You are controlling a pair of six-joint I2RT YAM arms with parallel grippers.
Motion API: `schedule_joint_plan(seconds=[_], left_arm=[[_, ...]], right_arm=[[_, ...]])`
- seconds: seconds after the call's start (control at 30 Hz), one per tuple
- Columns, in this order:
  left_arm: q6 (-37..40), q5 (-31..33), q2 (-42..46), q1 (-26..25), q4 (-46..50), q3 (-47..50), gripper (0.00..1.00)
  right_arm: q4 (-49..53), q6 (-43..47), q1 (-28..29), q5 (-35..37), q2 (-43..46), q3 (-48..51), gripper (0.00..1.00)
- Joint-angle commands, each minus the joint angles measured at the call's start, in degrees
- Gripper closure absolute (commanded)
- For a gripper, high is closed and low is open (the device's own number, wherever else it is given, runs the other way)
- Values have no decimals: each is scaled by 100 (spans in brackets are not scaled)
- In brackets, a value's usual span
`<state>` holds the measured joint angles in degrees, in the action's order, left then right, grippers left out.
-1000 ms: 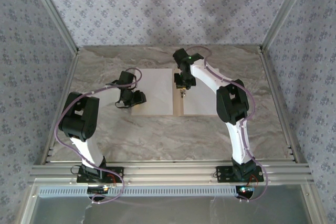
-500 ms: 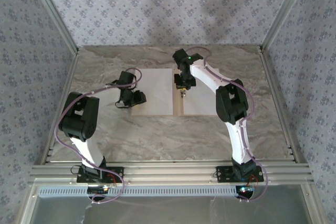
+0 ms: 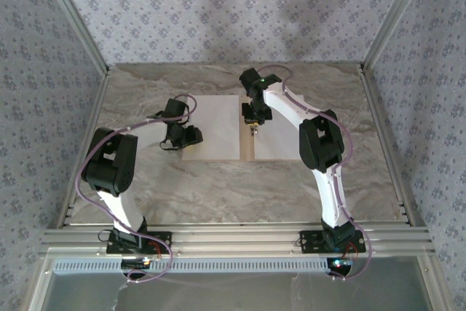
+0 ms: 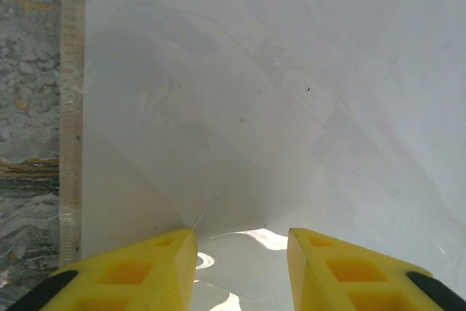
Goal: Put the files into the folder
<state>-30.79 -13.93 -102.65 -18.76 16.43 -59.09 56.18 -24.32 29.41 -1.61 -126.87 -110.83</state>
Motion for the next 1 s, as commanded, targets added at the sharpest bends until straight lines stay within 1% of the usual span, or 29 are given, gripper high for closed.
schedule_joint_plan(seconds=[0.0, 0.97], left_arm=[[-67, -4, 52, -22, 306, 82, 62], [-65, 16, -18, -18, 409, -38, 62]], right_arm=[[274, 86, 47, 153, -150, -115, 82], [314, 180, 74, 286, -207, 16, 85]])
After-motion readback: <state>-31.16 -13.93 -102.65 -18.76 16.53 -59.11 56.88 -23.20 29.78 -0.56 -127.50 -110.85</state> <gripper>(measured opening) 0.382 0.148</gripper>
